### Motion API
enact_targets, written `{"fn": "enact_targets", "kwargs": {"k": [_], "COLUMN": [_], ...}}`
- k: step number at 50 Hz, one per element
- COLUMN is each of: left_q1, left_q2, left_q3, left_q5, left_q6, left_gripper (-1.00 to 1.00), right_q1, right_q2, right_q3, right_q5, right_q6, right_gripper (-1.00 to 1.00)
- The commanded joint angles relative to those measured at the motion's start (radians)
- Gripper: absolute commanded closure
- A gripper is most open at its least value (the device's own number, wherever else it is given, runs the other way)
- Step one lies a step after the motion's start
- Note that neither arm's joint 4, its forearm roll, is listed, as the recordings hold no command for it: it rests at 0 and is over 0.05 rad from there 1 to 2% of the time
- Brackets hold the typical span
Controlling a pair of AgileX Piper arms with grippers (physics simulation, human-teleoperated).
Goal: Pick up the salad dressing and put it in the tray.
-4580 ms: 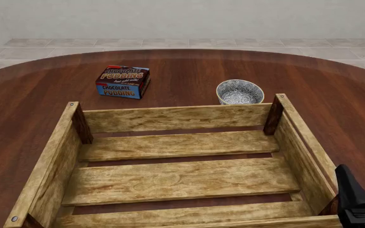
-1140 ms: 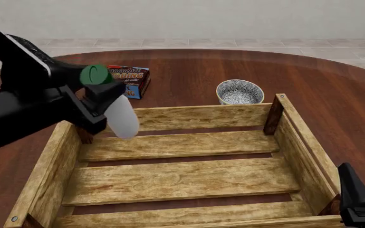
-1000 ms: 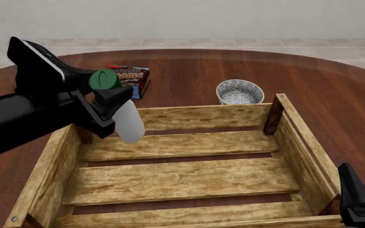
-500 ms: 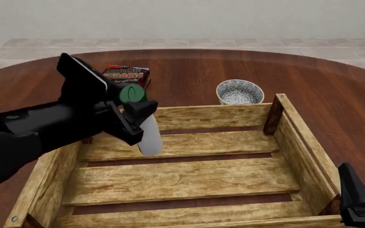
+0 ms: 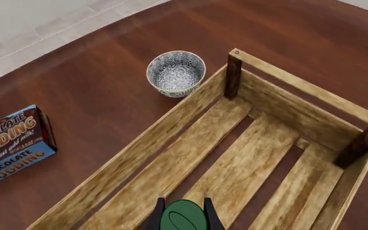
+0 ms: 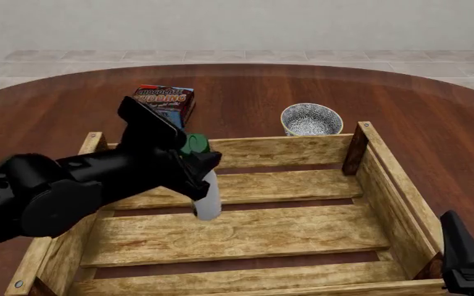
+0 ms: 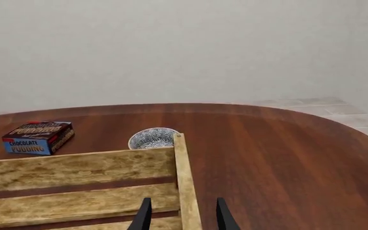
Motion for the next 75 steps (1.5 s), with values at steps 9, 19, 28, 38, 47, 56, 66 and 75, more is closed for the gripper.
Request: {"fn": "enact_targets", "kwargs": {"k": [9, 19, 28, 38, 47, 56, 66, 75], "left_q1": [0.004, 0.014, 0.015, 0.015, 0.017, 0.014, 0.013, 0.014], "left_q2": [0.069, 0.096, 0.117, 0.131, 0.145, 0.156, 0.165, 0.173], "left_q3": [0.006, 0.02, 0.027, 0.035, 0.043, 0.049, 0.063, 0.079], "left_q5": [-0.041, -0.067, -0.081, -0.092, -0.108, -0.121, -0.138, -0.156], "left_q6": [-0.042, -0.035, -0.048, -0.059, -0.064, -0.067, -0.071, -0.07], "left_gripper": [1.0, 1.0, 1.0, 1.0, 1.0, 1.0, 1.0, 1.0], "right_q1": [-0.006, -0.011, -0.013, -0.015, -0.016, -0.016, -0.017, -0.015], "right_q2": [0.0, 0.0, 0.0, 0.0, 0.0, 0.0, 0.0, 0.0], "right_q3": [0.0, 0.001, 0.001, -0.003, 0.001, 0.001, 0.003, 0.002], "right_q5": [-0.003, -0.005, -0.006, -0.003, -0.007, -0.007, -0.008, -0.008], "right_q6": [0.005, 0.011, 0.014, 0.017, 0.018, 0.019, 0.019, 0.016], "right_gripper": [-1.0, -1.0, -1.0, -1.0, -1.0, -1.0, -1.0, -1.0]}}
